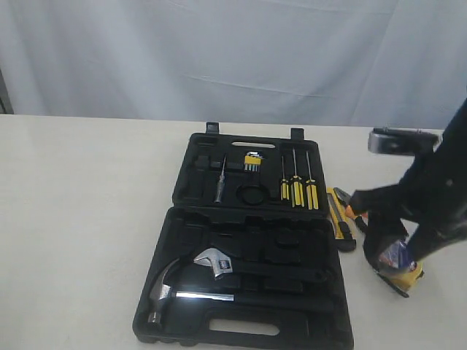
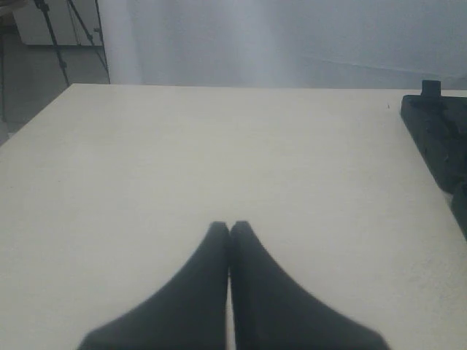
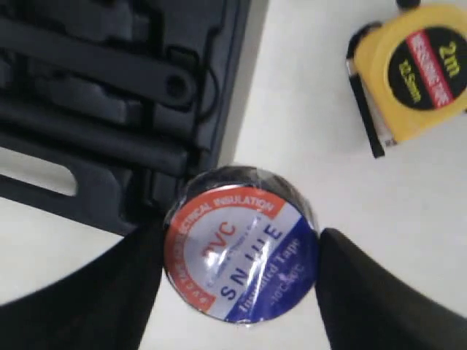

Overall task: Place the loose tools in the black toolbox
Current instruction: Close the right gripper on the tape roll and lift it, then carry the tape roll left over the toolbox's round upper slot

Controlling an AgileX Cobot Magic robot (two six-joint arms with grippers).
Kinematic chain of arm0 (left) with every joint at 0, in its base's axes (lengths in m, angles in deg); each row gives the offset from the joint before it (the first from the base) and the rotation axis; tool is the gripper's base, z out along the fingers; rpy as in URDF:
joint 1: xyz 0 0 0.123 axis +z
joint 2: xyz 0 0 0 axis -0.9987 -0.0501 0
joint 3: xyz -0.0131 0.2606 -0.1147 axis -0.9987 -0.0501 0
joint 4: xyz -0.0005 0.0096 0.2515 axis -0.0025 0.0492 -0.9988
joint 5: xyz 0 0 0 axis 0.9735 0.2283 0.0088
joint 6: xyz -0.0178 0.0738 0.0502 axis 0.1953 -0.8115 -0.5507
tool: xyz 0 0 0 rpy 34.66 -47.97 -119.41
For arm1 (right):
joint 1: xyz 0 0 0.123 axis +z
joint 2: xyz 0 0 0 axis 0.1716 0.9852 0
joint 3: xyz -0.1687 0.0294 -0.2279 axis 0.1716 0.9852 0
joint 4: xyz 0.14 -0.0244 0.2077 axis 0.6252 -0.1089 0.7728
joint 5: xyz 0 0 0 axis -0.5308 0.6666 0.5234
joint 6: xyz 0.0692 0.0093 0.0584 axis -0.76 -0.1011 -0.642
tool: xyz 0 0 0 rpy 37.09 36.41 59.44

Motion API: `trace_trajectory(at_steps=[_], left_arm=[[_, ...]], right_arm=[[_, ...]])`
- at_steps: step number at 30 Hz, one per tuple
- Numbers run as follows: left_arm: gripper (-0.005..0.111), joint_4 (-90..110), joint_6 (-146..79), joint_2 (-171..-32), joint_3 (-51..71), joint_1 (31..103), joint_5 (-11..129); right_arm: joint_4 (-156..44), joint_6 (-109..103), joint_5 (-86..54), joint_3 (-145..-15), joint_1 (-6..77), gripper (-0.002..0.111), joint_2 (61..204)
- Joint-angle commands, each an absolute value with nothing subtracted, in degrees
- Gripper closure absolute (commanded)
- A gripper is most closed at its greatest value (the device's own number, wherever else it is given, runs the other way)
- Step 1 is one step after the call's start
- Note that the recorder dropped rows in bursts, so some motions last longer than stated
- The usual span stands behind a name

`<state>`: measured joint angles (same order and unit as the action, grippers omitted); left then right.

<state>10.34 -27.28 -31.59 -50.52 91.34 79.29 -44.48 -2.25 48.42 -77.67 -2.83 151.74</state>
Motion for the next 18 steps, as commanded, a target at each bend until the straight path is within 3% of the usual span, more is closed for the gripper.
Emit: trace_trajectory(at_steps=[1,18], left_arm=[[0.107,10.3,-26.9,-31.5,-50.7,91.1,79.0],[0.107,10.3,-26.9,-31.5,-50.7,91.1,79.0]], right_arm=[[-43.7,-2.4,49.8,-85.9,-0.2,0.076,152.7],[-47.2,-2.0,53.8,-126.4,10.2,0.076,183.6]])
